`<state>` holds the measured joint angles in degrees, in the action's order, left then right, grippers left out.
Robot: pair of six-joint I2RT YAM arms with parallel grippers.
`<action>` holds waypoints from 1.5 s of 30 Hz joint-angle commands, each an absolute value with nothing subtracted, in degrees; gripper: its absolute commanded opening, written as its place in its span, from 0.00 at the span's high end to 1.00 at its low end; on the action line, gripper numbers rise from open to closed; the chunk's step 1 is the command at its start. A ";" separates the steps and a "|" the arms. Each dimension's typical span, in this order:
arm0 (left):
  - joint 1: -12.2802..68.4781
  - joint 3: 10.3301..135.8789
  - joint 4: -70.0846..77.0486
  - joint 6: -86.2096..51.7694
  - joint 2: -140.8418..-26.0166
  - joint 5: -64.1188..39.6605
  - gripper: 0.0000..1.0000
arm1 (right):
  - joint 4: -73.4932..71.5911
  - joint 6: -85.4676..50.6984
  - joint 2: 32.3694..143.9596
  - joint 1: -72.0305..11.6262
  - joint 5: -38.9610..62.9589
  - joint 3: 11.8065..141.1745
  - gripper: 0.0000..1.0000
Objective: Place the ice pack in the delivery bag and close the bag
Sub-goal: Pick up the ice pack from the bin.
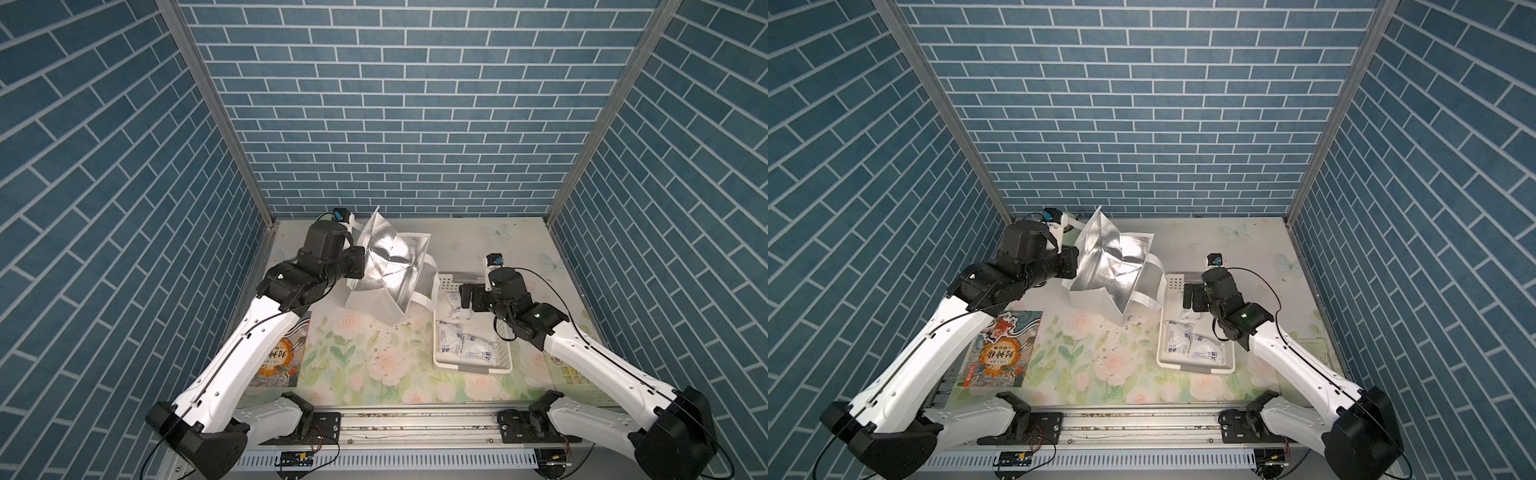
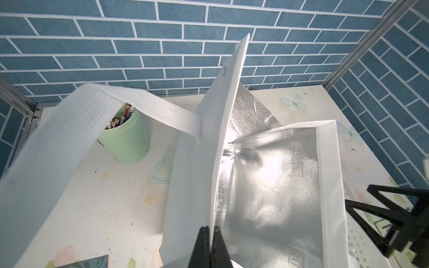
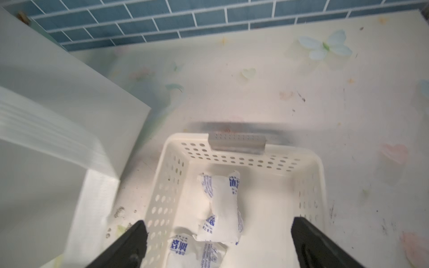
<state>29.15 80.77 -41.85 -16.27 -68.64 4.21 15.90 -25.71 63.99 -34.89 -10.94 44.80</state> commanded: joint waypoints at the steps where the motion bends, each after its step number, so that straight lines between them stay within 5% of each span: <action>1: 28.92 82.08 -43.69 -15.17 -68.67 4.94 1.00 | 15.74 -27.04 66.04 -34.27 -6.74 42.62 0.01; 8: 28.87 83.10 -44.22 -15.21 -68.98 3.02 1.00 | 11.71 -26.45 74.21 -33.57 -5.37 41.83 0.03; 32: 28.87 80.15 -41.40 -15.95 -69.00 -1.01 1.00 | 6.43 -23.58 93.62 -33.56 -8.83 46.20 0.39; 45: 28.92 79.80 -40.95 -16.66 -69.24 -1.26 1.00 | 5.05 -23.07 97.43 -33.56 -8.25 46.23 0.41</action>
